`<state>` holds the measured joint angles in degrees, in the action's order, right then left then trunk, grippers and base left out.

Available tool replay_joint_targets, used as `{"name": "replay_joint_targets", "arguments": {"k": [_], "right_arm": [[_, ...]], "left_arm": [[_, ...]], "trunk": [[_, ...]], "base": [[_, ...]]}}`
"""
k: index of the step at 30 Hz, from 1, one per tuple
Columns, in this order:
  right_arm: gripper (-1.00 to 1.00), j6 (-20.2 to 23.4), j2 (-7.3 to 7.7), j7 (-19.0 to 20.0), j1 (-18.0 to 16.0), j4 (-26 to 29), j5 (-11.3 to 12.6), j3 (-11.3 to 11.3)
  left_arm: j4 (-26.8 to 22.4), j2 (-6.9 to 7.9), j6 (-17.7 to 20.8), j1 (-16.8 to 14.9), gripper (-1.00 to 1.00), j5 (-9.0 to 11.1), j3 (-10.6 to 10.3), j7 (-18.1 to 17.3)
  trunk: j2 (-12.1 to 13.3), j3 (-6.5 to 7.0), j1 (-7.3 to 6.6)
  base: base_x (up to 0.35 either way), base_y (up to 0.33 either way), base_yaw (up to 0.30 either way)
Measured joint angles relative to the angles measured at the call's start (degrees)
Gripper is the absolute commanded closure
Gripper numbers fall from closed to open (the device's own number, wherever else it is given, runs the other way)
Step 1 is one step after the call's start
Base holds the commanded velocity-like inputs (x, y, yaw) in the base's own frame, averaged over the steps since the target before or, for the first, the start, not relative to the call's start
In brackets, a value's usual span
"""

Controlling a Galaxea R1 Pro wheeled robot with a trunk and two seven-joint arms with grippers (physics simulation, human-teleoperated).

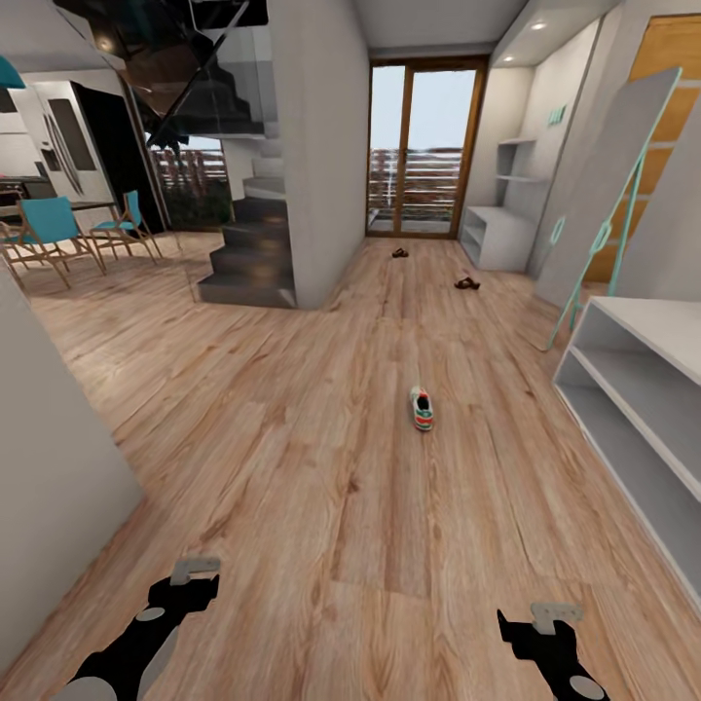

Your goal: Pick up the two gym shoes and the two sandals from the corridor floor and place them onto the hallstand (shoe rack) in the corridor, making sure they are on the rack and not on the floor. Arrange them so the two gym shoes are next to each other and the two sandals are next to each other.

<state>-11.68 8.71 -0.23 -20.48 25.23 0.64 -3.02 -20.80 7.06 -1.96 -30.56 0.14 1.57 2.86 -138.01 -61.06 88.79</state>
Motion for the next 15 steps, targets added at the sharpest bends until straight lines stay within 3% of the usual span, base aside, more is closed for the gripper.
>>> {"name": "replay_joint_targets", "arguments": {"k": [15], "right_arm": [[-1.00,0.1,0.00,0.3,0.0,0.0,0.0,0.0]], "left_arm": [[0.0,-0.10,0.0,0.0,-1.00,0.0,0.0,-0.1]], "trunk": [[0.0,-0.04,0.00]], "base": [[0.339,0.000,0.000]]}}
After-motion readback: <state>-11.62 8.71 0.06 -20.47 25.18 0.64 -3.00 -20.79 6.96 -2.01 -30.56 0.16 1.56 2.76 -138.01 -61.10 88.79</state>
